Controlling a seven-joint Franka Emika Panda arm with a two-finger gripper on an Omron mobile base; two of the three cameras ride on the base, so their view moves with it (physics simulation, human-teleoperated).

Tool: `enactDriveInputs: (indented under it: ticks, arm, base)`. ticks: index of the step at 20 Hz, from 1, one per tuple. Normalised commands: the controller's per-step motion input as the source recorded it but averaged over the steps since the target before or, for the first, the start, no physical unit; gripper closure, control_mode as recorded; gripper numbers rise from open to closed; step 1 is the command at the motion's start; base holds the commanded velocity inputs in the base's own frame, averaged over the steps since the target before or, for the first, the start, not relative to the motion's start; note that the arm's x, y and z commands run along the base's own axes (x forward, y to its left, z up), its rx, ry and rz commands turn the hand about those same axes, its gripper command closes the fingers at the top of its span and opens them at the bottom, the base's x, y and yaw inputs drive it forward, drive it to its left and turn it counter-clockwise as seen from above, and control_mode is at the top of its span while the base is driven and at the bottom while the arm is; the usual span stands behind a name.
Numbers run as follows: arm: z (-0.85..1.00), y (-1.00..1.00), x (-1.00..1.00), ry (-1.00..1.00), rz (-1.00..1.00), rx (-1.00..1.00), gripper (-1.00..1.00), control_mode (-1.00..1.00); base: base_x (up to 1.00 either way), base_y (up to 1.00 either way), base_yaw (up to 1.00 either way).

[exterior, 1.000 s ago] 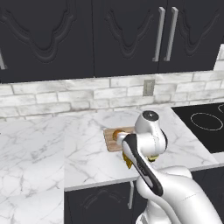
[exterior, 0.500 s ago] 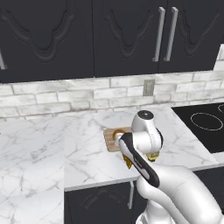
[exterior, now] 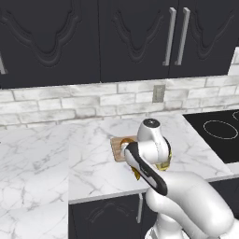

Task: Retrieve the reheated potato from the microwave, then place the potato, cheese, and condiment on the cutting board.

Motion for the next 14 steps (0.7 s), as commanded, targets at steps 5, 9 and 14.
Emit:
enactDriveInputs:
  ticks: [5, 9, 14]
  arm:
    - [-0.26, -0.03, 0.0, 0.0, -0.06, 0.0, -1.0, -1.0]
    - [-0.31, -0.09, 0.04, 0.01, -0.07, 0.0, -1.0, -1.0]
    - [-0.26, -0.1, 0.03, 0.0, -0.06, 0.0, -1.0, -1.0]
  base:
    - [0.0, 0.0, 0.0]
    - [0.0, 0.0, 0.0]
    - [0.0, 0.0, 0.0]
